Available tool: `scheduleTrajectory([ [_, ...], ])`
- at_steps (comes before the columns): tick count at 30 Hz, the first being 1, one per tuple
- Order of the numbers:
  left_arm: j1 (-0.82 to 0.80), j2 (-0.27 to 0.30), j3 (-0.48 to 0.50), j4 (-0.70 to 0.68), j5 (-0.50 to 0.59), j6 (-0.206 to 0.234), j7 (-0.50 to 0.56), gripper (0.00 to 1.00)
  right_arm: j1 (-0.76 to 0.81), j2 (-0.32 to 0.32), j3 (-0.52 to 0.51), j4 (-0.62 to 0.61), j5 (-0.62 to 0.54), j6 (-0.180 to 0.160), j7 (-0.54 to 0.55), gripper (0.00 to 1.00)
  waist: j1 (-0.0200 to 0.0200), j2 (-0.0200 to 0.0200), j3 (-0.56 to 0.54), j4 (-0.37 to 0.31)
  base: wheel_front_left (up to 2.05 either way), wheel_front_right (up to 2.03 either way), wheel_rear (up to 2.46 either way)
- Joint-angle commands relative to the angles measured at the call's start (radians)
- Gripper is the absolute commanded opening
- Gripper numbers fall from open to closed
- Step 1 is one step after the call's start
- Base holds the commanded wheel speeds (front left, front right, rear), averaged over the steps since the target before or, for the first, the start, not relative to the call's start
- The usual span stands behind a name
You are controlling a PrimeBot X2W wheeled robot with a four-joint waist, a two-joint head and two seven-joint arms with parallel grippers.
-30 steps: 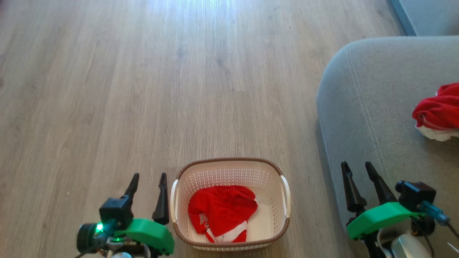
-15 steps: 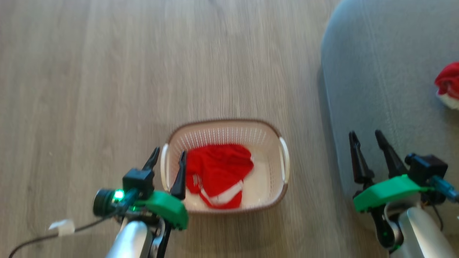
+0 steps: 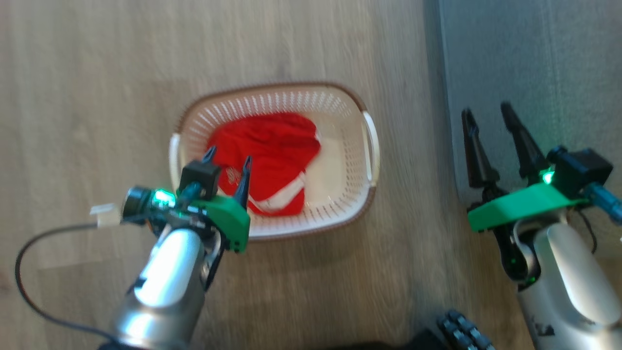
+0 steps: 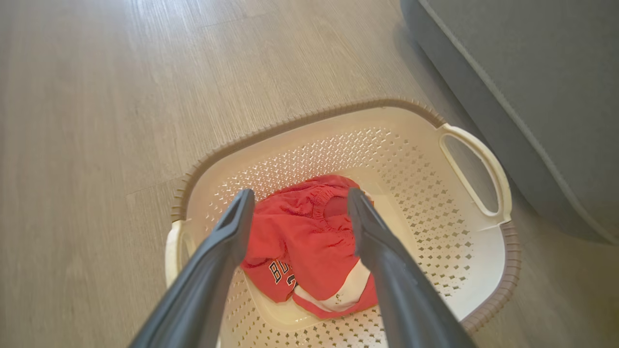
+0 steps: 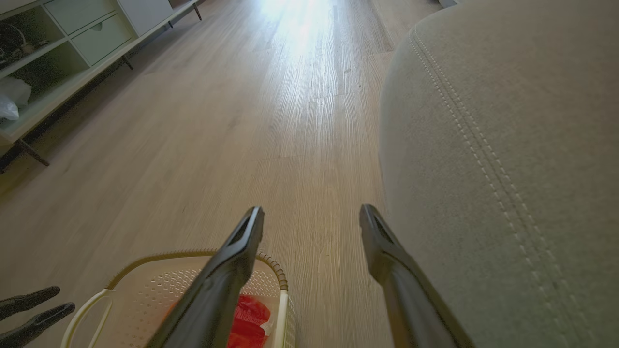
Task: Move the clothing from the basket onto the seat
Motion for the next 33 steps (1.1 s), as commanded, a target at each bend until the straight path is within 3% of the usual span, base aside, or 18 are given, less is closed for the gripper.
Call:
scheduleTrajectory([
  [1,-0.043,0.008,0.014,0.024,0.029,-0.017,-0.005,1.0,-0.009,0.005,0.019,-0.045,-0.008,0.0,-0.009,1.0,-0.0004,0.0,0.114,-0.066,0.0,0.0,0.0],
  [12,-0.267,0.046,0.006,0.28,0.1,-0.024,-0.005,1.0,-0.047,0.074,0.056,-0.093,-0.012,0.0,-0.009,1.0,-0.0004,0.0,0.279,-0.166,0.0,0.0,0.0],
  [21,-0.433,0.095,-0.023,0.53,0.153,0.058,0.058,1.0,-0.066,0.102,0.078,-0.088,0.014,0.0,-0.009,1.0,-0.0004,0.0,0.352,-0.236,0.0,0.0,0.0],
  [27,-0.5,0.137,-0.029,0.571,0.158,0.089,0.117,1.0,-0.076,0.111,0.11,-0.079,0.05,0.0,-0.009,1.0,-0.0004,0.0,0.381,-0.288,0.0,0.0,0.0],
  [33,-0.528,0.18,-0.078,0.587,0.201,0.125,0.251,1.0,-0.069,0.112,0.127,-0.092,0.133,0.0,-0.009,1.0,-0.0004,0.0,0.392,-0.308,0.0,0.0,0.0],
])
